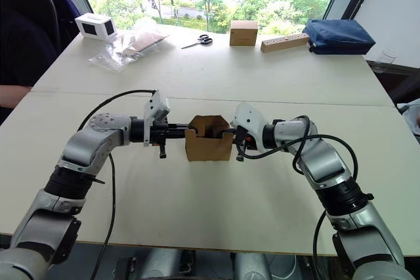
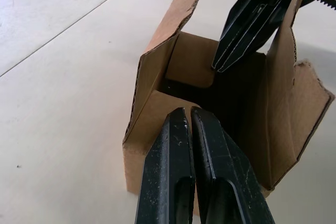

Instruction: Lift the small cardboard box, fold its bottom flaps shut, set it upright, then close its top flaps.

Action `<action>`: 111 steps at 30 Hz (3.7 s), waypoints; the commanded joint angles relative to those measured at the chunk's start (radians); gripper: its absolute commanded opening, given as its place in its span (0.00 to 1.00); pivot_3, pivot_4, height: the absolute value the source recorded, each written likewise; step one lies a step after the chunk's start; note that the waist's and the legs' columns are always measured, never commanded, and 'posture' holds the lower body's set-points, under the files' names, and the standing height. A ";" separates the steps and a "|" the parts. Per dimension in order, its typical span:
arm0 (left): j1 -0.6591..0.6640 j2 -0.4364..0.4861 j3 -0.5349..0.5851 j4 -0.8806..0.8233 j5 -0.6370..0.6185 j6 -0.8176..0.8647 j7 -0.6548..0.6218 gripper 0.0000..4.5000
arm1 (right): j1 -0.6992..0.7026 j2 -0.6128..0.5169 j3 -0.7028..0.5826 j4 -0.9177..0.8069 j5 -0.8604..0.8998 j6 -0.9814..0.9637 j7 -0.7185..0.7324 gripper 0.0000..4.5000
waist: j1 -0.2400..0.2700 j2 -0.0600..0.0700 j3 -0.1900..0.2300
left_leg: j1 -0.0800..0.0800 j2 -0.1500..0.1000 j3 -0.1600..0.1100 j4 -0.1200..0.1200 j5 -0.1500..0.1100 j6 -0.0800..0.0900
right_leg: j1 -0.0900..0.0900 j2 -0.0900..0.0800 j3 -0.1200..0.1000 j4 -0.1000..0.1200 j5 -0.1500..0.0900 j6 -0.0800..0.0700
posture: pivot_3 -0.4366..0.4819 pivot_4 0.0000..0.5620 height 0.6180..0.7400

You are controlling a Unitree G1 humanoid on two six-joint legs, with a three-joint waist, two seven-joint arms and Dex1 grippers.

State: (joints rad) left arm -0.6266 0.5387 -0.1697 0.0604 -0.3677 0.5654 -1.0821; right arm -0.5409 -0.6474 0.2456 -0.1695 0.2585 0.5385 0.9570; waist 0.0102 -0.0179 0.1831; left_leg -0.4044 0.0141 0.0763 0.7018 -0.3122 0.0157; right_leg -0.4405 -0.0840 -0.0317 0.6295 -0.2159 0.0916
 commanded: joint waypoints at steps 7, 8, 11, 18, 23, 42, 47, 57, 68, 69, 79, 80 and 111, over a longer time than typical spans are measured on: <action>-0.131 0.043 0.127 0.161 -0.056 -0.003 -0.039 0.03 | -0.004 0.030 -0.158 -0.064 0.120 0.077 -0.043 0.00 | 0.002 0.000 0.000 | 0.000 0.000 0.000 0.000 0.000 0.000 | 0.000 0.000 0.000 0.000 0.000 0.000 | 0.48 0.27 1.00; -0.147 0.044 0.129 0.197 -0.047 -0.020 -0.041 0.03 | -0.001 0.032 -0.182 -0.077 0.142 0.093 -0.049 0.00 | 0.002 0.000 0.000 | 0.000 0.000 0.000 0.000 0.000 0.000 | 0.000 0.000 -0.001 0.000 0.000 0.000 | 0.48 0.27 1.00; -0.204 0.026 0.125 0.336 -0.011 -0.086 -0.045 0.03 | 0.003 0.031 -0.243 -0.111 0.190 0.138 -0.075 0.00 | 0.001 0.000 0.000 | 0.000 0.000 0.000 0.000 0.000 0.000 | 0.000 0.000 -0.001 0.000 0.000 0.000 | 0.48 0.27 1.00; -0.322 -0.055 0.060 0.662 0.106 -0.265 -0.112 0.03 | 0.014 -0.059 -0.355 -0.233 0.286 0.234 -0.084 0.00 | 0.003 0.000 0.000 | -0.001 -0.001 0.002 0.000 0.000 0.000 | 0.000 0.000 -0.001 -0.001 0.000 0.000 | 0.48 0.27 1.00; -0.388 -0.131 0.049 0.836 0.151 -0.341 -0.166 0.03 | 0.030 -0.101 -0.381 -0.440 0.525 0.429 -0.083 0.00 | 0.001 0.000 0.000 | -0.002 -0.001 0.001 0.000 0.000 0.000 | -0.001 0.000 -0.002 -0.001 0.000 0.000 | 0.48 0.27 1.00; -0.443 -0.211 0.054 0.959 0.217 -0.395 -0.265 0.03 | 0.003 -0.058 0.027 -0.404 0.100 0.121 -0.151 0.00 | 0.001 -0.001 0.000 | -0.003 0.000 0.000 0.000 0.000 0.001 | -0.002 0.000 -0.001 -0.001 0.000 0.000 | 0.48 0.27 1.00; -0.438 -0.217 0.064 0.938 0.205 -0.378 -0.273 0.03 | -0.001 -0.061 0.052 -0.361 0.046 0.092 -0.136 0.00 | 0.001 -0.001 0.000 | -0.003 0.000 0.000 0.000 0.000 0.001 | -0.002 0.000 -0.002 -0.001 0.000 0.000 | 0.48 0.27 1.00; -0.412 -0.224 0.067 0.902 0.205 -0.366 -0.268 0.03 | -0.014 -0.005 0.078 -0.267 -0.015 0.017 -0.115 0.00 | 0.000 -0.001 0.000 | -0.003 0.000 0.000 0.000 0.000 0.001 | -0.002 0.001 -0.002 -0.001 0.000 0.000 | 0.48 0.27 1.00; -0.388 -0.222 0.073 0.863 0.200 -0.347 -0.254 0.03 | -0.024 0.038 0.102 -0.181 -0.062 -0.022 -0.081 0.00 | -0.001 -0.001 0.000 | -0.003 0.000 0.000 0.000 0.000 0.001 | -0.002 0.001 -0.002 -0.001 0.000 0.000 | 0.48 0.27 1.00; -0.383 -0.220 0.077 0.858 0.199 -0.346 -0.243 0.03 | -0.024 0.040 0.104 -0.178 -0.066 -0.024 -0.078 0.00 | -0.001 -0.001 0.000 | -0.003 0.000 0.000 0.000 0.000 0.001 | -0.002 0.001 -0.002 0.000 0.000 0.000 | 0.48 0.27 1.00; -0.299 -0.140 0.180 0.694 0.145 -0.281 -0.116 0.03 | -0.027 0.064 0.105 -0.131 -0.089 -0.049 -0.056 0.00 | -0.008 -0.001 0.000 | -0.002 0.000 -0.001 0.000 0.000 0.000 | -0.002 0.001 -0.002 0.000 0.000 0.000 | 0.48 0.27 1.00; -0.262 -0.106 0.203 0.596 0.117 -0.216 -0.114 0.03 | -0.030 0.065 0.104 -0.128 -0.090 -0.051 -0.053 0.00 | -0.010 -0.001 0.000 | -0.002 0.001 -0.001 0.000 0.000 0.000 | -0.002 0.001 -0.002 0.000 0.000 0.000 | 0.48 0.27 1.00; 0.202 0.013 0.126 -0.347 -0.212 0.292 0.171 0.03 | -0.029 0.102 0.069 -0.120 -0.079 -0.065 -0.050 0.00 | -0.021 0.000 0.000 | -0.001 0.001 -0.001 0.000 0.001 -0.001 | 0.000 -0.002 -0.001 0.000 0.000 0.000 | 0.48 0.27 1.00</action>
State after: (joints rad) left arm -0.4072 0.5413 -0.0317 -0.2785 -0.5841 0.8822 -0.9036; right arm -0.5679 -0.5431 0.3483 -0.2431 0.1701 0.4749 0.9098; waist -0.0107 -0.0184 0.1829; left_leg -0.4050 0.0151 0.0750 0.7016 -0.3117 0.0146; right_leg -0.4408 -0.0857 -0.0327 0.6297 -0.2159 0.0914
